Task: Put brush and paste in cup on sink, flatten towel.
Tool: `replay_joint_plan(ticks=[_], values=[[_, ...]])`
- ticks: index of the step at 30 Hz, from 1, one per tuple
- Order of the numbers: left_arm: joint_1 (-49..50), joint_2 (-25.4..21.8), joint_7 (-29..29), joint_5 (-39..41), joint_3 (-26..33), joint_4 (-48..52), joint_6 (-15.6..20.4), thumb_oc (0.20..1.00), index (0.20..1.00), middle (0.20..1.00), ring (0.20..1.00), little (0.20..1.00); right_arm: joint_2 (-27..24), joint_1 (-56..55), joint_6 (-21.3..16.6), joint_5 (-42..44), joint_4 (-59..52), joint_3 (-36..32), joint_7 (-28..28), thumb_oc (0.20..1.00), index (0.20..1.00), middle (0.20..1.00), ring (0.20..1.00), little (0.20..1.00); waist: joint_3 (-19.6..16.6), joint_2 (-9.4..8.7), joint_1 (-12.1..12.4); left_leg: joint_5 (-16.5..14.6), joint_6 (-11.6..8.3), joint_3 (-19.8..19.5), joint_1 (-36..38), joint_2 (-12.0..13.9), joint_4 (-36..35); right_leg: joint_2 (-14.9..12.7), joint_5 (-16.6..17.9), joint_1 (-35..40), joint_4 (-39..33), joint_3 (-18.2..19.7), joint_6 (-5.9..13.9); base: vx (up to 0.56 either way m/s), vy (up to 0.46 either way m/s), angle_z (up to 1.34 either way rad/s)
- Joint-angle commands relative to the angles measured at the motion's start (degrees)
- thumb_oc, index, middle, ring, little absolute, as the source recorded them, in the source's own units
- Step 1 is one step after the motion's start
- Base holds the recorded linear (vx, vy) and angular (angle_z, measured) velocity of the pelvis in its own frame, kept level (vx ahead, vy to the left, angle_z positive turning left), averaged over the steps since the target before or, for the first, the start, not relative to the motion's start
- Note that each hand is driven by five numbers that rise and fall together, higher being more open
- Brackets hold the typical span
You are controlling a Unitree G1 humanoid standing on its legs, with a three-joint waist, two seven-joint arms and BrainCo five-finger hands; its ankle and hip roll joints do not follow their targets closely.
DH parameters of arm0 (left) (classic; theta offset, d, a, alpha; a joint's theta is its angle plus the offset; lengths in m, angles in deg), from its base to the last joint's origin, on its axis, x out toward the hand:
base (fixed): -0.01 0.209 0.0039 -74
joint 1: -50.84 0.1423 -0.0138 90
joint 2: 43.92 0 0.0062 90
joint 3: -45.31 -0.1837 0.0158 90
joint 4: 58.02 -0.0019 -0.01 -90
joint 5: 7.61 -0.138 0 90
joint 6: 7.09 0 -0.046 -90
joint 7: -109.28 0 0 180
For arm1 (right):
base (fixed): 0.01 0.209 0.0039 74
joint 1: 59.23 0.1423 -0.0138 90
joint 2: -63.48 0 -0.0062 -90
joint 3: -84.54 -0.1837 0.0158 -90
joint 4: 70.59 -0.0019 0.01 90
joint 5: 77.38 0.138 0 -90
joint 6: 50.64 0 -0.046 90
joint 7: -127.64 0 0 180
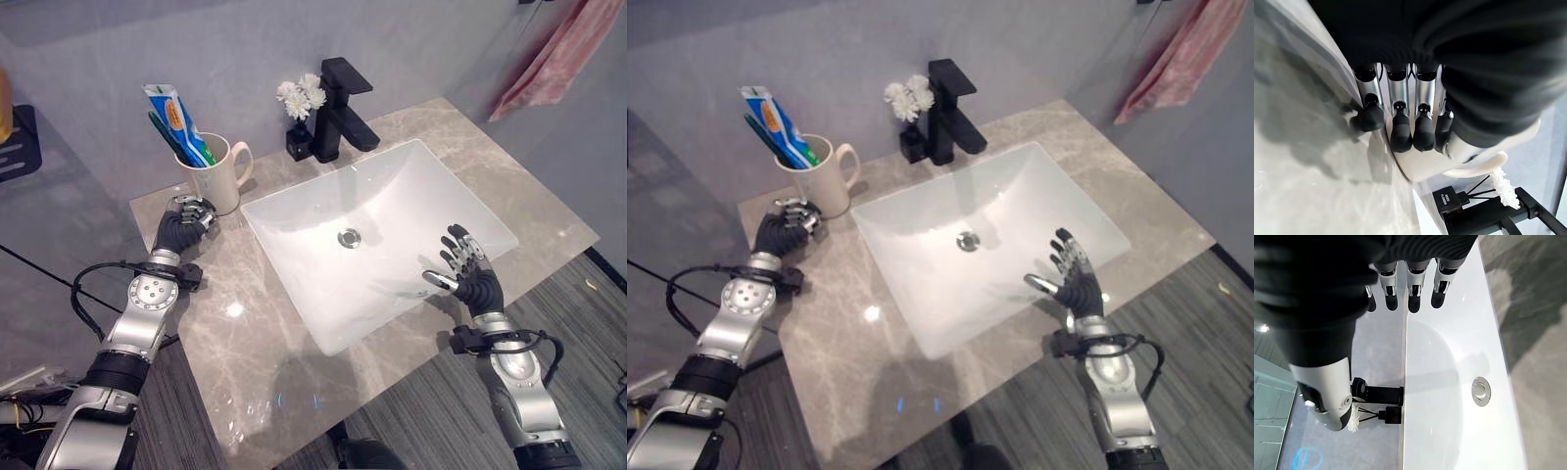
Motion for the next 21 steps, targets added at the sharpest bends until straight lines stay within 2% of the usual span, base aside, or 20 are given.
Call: replay_joint_plan(ticks=[1,21], values=[[-5.0,-2.45,-0.86,-0.49,-0.49,-3.88,1.68,0.2,0.2,0.2,0.2,0.2,-1.65,1.48,-3.64,1.08,-1.13,-3.14,-0.35,1.0,1.0,1.0,1.0,1.0,-0.96,-1.27,-0.25,-8.51,-1.26,-4.55,2.81,1.31,1.88,-2.84,-4.5,0.12,0.5,-4.87,3.75,0.0,0.0,0.0],[-8.27,-3.54,-1.16,-0.31,-1.49,-6.09,1.84,0.2,0.2,0.2,0.2,0.2,-2.13,0.48,-3.94,1.98,-1.72,-3.58,-0.89,1.0,1.0,1.0,1.0,1.0,-0.66,-0.75,-1.64,-8.56,-1.56,-3.38,3.1,1.57,1.7,-2.65,-4.41,-0.51,0.56,-4.31,3.76,0.0,-0.001,0.0]])
